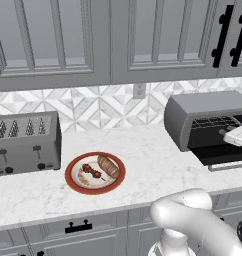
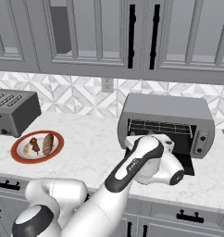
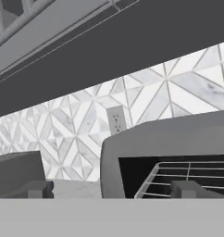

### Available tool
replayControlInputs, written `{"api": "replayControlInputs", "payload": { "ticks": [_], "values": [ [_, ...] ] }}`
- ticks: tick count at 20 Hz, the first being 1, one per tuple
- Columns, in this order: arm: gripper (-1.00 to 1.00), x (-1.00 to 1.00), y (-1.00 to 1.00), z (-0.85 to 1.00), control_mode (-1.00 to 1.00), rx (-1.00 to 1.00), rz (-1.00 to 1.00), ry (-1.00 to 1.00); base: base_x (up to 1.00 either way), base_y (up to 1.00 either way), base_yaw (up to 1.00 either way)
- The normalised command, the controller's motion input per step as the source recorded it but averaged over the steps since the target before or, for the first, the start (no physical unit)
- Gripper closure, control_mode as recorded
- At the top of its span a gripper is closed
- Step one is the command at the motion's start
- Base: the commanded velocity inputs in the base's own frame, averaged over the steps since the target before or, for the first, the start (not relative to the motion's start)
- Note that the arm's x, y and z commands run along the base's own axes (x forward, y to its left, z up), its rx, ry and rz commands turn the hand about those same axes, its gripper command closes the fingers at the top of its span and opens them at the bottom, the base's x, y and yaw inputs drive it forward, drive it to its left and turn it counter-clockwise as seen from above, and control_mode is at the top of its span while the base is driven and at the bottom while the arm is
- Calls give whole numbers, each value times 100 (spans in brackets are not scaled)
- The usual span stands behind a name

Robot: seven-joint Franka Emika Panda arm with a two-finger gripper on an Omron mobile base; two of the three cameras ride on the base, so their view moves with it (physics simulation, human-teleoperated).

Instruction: Pick up the kebab skewer and baguette bread, and place them inside the toaster oven. Close the toaster oven door and start by setting the timer.

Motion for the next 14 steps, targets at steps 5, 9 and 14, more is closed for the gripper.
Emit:
{"api": "replayControlInputs", "payload": {
  "ticks": [5, 9, 14],
  "values": [
    [-100, 35, -1, -16, -100, -11, 0, 0, 0, 0, 0],
    [-100, 34, -19, -10, -100, -10, 1, -1, 0, 0, 0],
    [-100, 25, -1, -26, -100, -1, 0, 0, 0, 0, 0]
  ]
}}
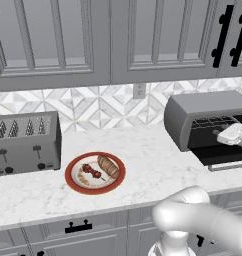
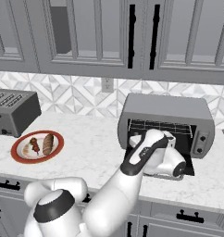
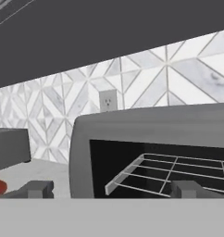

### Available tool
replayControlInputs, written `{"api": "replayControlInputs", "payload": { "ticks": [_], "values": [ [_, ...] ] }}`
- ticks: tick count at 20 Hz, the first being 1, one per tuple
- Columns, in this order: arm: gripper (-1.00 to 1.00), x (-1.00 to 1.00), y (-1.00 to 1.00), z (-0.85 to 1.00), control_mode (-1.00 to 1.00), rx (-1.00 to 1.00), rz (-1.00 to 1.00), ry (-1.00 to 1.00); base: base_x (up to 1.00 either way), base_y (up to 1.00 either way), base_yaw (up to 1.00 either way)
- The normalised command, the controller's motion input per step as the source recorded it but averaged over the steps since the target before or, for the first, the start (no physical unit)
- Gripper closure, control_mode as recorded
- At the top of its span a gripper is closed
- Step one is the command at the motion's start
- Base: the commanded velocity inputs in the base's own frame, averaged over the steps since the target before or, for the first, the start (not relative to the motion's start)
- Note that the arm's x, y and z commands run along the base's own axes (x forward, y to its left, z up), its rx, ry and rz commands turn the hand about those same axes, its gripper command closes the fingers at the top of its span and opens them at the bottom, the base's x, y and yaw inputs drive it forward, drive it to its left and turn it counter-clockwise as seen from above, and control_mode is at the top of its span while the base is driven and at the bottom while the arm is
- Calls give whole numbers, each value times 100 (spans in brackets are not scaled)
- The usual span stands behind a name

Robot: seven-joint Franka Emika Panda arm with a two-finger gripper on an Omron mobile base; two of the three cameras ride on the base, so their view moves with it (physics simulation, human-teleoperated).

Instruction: Pick up the kebab skewer and baguette bread, and place them inside the toaster oven. Close the toaster oven door and start by setting the timer.

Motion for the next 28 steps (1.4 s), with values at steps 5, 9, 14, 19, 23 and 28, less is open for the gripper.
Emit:
{"api": "replayControlInputs", "payload": {
  "ticks": [5, 9, 14, 19, 23, 28],
  "values": [
    [-100, 27, -10, -5, -100, 0, 0, 0, 0, 0, 0],
    [-100, 20, -14, -5, -100, 0, 0, 0, 0, 0, 0],
    [-100, 29, -5, -16, -100, 0, 0, 0, 0, 0, 0],
    [-100, 35, 0, -21, -100, 0, 0, 0, 0, 0, 0],
    [-100, 20, -2, -24, -100, 0, 0, 0, 0, 0, 0],
    [-100, 26, -5, -6, -100, -3, -2, 0, 0, 0, 0]
  ]
}}
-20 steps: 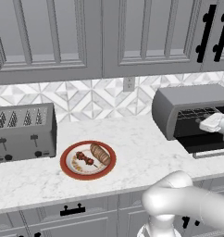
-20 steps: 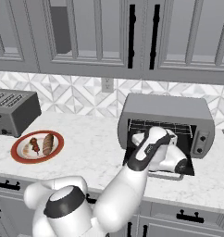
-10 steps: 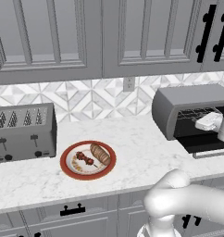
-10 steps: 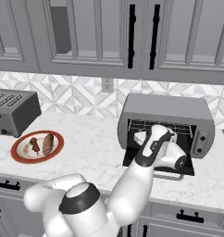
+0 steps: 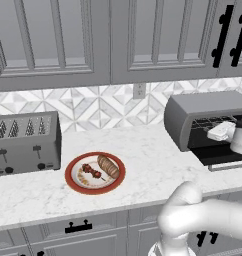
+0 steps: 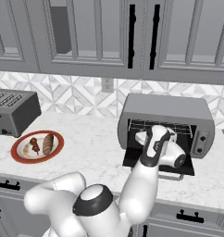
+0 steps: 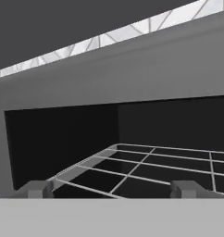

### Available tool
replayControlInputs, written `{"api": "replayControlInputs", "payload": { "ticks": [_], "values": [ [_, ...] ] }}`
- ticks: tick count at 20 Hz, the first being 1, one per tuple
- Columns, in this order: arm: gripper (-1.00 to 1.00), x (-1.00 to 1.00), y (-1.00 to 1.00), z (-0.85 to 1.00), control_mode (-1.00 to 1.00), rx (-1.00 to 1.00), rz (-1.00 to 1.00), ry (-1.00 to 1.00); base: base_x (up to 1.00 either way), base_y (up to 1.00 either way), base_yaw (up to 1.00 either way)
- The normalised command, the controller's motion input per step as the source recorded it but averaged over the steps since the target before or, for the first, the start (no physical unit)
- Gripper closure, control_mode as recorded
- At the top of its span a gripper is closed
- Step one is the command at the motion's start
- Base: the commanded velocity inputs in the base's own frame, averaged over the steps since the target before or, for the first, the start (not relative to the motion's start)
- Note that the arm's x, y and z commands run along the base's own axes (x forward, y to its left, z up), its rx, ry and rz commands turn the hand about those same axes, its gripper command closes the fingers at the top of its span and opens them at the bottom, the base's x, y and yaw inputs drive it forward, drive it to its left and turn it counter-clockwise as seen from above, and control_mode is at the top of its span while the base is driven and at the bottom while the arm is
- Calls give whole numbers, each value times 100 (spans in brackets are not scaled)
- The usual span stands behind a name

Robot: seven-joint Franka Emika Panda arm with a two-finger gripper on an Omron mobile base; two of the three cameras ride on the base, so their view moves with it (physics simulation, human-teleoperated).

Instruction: Pick up the kebab skewer and baguette bread, and place them inside the toaster oven. Close the toaster oven door and start by setting the timer.

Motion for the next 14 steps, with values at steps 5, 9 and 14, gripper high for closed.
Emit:
{"api": "replayControlInputs", "payload": {
  "ticks": [5, 9, 14],
  "values": [
    [-100, 37, -9, -8, -100, -5, -4, 0, 0, 0, 0],
    [-100, 17, -5, -33, -100, -4, -4, 0, 0, 0, 0],
    [-100, 20, -8, -15, -100, -3, -3, 1, 0, 0, 0]
  ]
}}
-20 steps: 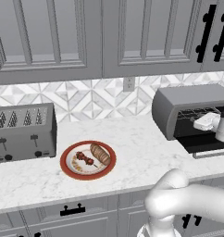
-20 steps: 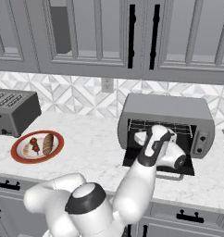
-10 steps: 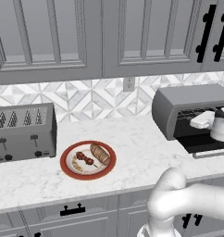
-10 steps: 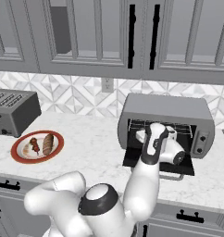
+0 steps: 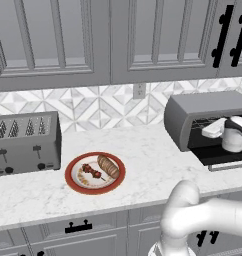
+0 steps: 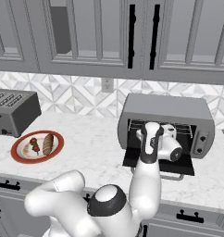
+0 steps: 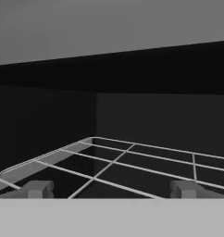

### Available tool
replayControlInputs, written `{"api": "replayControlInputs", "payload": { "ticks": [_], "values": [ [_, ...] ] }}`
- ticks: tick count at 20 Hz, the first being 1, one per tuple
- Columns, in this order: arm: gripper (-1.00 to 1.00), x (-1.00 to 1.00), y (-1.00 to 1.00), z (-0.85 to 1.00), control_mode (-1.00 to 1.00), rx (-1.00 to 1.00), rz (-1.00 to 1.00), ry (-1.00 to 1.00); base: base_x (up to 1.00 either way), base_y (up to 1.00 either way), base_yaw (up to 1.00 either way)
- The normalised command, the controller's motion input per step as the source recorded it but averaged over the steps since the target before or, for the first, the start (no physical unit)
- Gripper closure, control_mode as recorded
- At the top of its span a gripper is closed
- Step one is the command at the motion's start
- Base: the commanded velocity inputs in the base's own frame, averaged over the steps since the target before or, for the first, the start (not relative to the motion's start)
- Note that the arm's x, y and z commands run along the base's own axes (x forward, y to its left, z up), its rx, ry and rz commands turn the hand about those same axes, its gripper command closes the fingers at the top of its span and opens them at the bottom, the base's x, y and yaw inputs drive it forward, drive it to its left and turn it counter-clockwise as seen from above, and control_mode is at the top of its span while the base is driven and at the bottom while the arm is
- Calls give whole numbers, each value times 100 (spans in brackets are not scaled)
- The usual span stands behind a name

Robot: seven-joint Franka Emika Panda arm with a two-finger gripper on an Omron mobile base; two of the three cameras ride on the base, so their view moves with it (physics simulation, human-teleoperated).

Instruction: Pick up the kebab skewer and baguette bread, and place them inside the toaster oven. Close the toaster oven door and start by setting the timer.

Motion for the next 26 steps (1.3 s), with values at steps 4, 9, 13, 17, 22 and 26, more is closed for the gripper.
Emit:
{"api": "replayControlInputs", "payload": {
  "ticks": [4, 9, 13, 17, 22, 26],
  "values": [
    [-100, -4, -19, -25, -100, 0, -2, 8, 0, 0, 0],
    [-100, -31, -20, -56, -100, 0, 0, 20, 0, 0, 0],
    [-100, -61, -9, -73, -100, 0, 0, 20, 0, 0, 0],
    [-100, -95, -2, -79, -100, 0, -1, 14, 0, 0, 0],
    [-100, -100, -1, -56, -100, 0, -3, 20, 0, 0, 0],
    [-100, -93, -1, -22, -100, 0, -4, 36, 0, 0, 0]
  ]
}}
